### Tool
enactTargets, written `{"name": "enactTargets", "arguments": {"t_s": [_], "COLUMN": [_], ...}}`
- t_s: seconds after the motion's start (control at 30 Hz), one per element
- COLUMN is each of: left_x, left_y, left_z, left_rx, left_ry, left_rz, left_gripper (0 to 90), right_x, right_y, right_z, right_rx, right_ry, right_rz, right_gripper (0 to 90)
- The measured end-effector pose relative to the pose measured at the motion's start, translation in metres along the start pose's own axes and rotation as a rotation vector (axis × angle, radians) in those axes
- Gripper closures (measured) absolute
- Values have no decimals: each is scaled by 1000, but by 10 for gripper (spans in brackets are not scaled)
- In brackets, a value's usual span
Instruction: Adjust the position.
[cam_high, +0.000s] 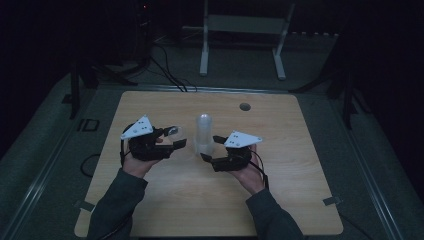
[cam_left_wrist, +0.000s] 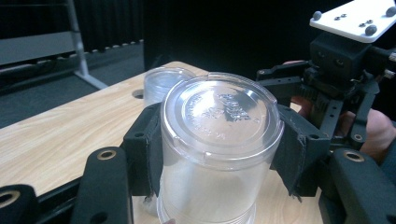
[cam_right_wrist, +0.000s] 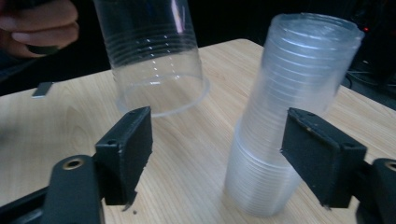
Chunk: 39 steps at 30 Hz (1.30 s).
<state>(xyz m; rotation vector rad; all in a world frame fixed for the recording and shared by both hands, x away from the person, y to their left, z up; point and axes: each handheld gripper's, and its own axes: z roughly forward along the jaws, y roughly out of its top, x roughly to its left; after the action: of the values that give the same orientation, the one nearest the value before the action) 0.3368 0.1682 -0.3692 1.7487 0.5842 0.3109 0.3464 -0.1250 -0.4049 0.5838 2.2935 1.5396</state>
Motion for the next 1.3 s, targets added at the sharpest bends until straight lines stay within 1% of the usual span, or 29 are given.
{"name": "enactTargets", "arguments": {"t_s": [0.17, 0.3, 0.4, 0.57, 0.63, 0.7, 0.83, 1.07, 1.2, 1.3], "left_x": [0, -1, -2, -2, -2, -2, -3, -4, -5, -5], "left_y": [-2, -3, -3, -4, -4, -4, -4, -5, -5, -5], "left_z": [1, 2, 2, 3, 3, 3, 4, 5, 6, 6], "left_rx": [5, 4, 3, 2, 1, -5, -10, -12, -21, -27], "left_ry": [-16, -46, -61, -102, -107, -120, -141, -157, -169, -176], "left_rz": [-3, -3, 1, 2, 3, 0, -1, -3, -10, -13], "left_gripper": [411, 411, 411, 411, 411, 410, 411, 411, 410, 411], "right_x": [4, 5, 6, 6, 6, 7, 7, 7, 7, 8], "right_y": [1, 3, 4, 5, 5, 6, 6, 7, 8, 8], "right_z": [1, 1, 1, 1, 1, 1, 1, 2, 2, 1], "right_rx": [-6, -17, -35, -64, -67, -74, -81, -97, -105, -114], "right_ry": [19, 44, 70, 108, 114, 128, 141, 167, 170, 182], "right_rz": [-7, -5, 5, 18, 17, 12, 11, 23, 24, 30], "right_gripper": [250, 250, 250, 250, 249, 250, 249, 249, 248, 248]}}
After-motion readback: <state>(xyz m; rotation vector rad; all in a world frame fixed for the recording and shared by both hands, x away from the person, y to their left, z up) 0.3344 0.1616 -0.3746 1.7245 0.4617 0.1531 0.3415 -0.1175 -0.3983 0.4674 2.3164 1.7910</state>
